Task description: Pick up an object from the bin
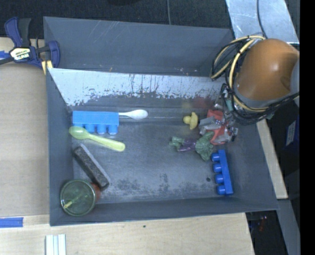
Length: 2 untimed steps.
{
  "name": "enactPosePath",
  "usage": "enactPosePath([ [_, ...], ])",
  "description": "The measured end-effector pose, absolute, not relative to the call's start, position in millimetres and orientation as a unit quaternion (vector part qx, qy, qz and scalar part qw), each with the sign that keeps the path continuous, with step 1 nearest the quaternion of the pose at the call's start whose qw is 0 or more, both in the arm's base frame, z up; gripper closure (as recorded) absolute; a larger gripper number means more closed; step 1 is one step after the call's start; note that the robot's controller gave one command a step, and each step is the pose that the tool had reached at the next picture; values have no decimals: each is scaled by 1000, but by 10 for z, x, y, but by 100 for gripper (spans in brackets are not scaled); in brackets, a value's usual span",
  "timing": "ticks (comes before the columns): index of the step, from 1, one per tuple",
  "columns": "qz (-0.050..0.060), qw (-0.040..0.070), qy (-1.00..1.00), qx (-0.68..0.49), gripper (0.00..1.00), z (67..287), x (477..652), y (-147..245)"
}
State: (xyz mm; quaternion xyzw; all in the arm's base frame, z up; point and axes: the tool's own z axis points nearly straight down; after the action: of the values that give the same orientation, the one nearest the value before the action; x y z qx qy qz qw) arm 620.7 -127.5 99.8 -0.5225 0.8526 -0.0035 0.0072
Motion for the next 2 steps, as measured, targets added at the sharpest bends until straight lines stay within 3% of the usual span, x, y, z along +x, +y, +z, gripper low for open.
enactPosePath([
  [2,-4,8,853,-522,100,1863,6213,-1278],
])
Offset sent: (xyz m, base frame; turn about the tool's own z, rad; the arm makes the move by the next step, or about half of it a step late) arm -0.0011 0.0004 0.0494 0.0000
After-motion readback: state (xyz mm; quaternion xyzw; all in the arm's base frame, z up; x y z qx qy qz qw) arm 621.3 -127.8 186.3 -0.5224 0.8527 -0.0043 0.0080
